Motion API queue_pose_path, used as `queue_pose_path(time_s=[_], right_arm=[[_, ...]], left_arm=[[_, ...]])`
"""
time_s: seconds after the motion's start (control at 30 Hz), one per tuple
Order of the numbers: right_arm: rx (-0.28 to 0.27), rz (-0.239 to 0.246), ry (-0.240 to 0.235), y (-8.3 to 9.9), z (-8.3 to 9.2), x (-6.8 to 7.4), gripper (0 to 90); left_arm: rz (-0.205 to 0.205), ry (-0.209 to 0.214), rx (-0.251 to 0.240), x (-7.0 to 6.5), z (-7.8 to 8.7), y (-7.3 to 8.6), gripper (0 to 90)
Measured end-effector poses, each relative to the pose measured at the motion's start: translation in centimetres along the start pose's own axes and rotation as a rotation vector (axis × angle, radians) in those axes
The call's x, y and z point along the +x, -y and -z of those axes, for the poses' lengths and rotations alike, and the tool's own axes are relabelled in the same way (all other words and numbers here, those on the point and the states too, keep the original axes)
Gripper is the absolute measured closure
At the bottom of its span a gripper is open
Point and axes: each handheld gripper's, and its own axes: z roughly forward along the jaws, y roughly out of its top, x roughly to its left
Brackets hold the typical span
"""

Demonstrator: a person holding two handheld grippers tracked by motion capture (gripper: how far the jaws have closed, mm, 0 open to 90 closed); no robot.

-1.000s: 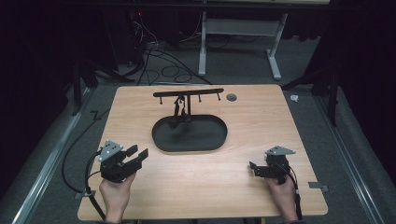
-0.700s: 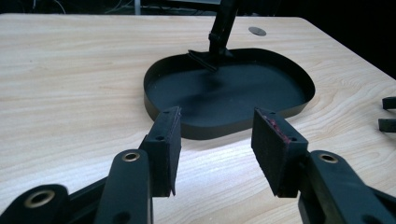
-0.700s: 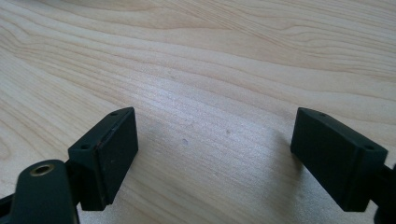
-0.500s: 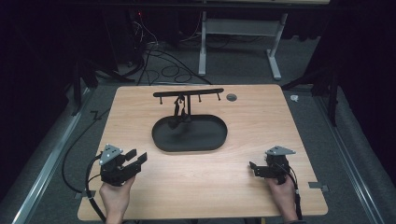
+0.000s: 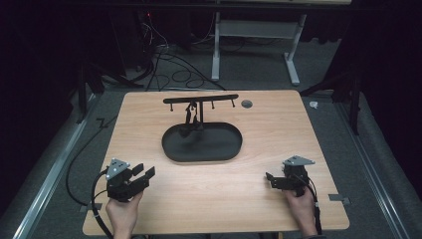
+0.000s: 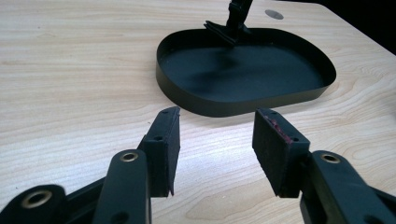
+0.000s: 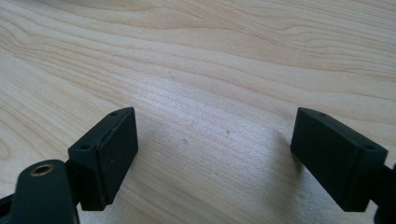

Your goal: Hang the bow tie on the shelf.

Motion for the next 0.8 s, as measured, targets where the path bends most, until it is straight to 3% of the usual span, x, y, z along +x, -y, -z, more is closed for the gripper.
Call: queue_pose_path(time_s=[0.8], right_arm=[[0.0,0.0,0.0,0.0,0.0,0.0,16.1]], left_arm=[[0.012,-0.018,0.054,0.3,-1.9,1.7,52.0]])
